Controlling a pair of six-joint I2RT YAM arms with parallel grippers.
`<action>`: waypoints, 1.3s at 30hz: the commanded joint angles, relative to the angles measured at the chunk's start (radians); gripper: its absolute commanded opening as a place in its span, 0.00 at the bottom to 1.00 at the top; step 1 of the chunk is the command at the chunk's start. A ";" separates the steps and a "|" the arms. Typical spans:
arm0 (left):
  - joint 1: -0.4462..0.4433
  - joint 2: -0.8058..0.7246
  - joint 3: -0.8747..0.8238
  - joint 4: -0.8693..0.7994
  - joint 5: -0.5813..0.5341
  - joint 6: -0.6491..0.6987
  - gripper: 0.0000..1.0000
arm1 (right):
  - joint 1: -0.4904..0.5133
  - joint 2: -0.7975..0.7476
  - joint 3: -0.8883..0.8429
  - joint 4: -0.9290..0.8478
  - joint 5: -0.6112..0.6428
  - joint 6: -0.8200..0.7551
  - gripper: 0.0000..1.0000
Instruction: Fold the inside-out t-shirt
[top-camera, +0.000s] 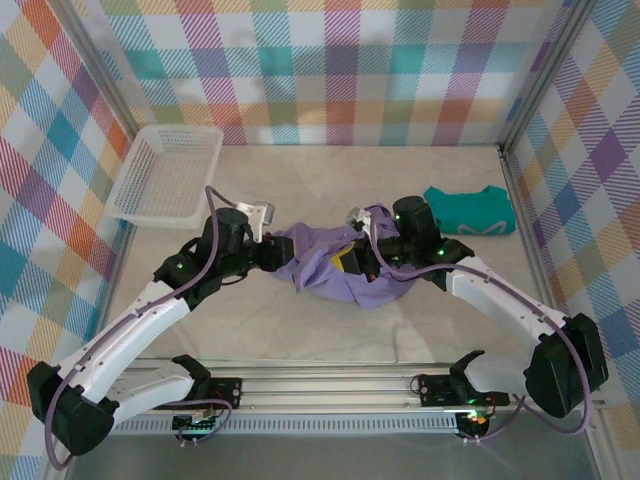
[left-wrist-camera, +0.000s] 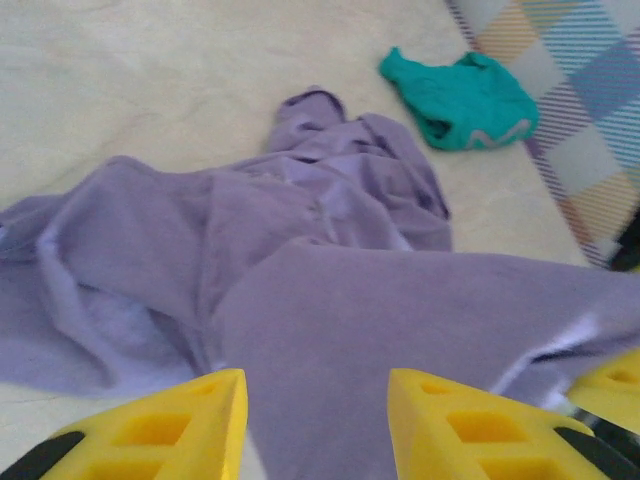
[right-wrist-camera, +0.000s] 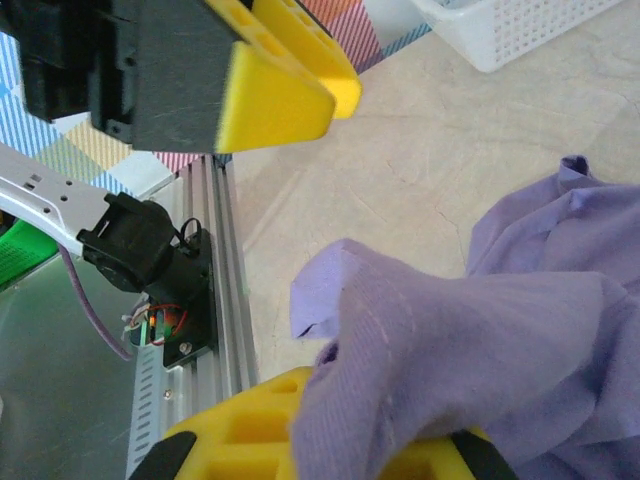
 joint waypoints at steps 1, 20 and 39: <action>0.001 0.032 0.029 -0.042 -0.016 0.022 0.43 | -0.006 -0.003 0.035 -0.034 0.018 -0.030 0.05; -0.070 0.106 -0.039 -0.074 0.196 0.037 0.48 | -0.006 0.037 0.099 -0.090 0.108 -0.016 0.08; -0.072 0.142 -0.003 -0.197 0.123 0.025 0.37 | -0.006 0.030 0.100 -0.110 0.149 -0.030 0.08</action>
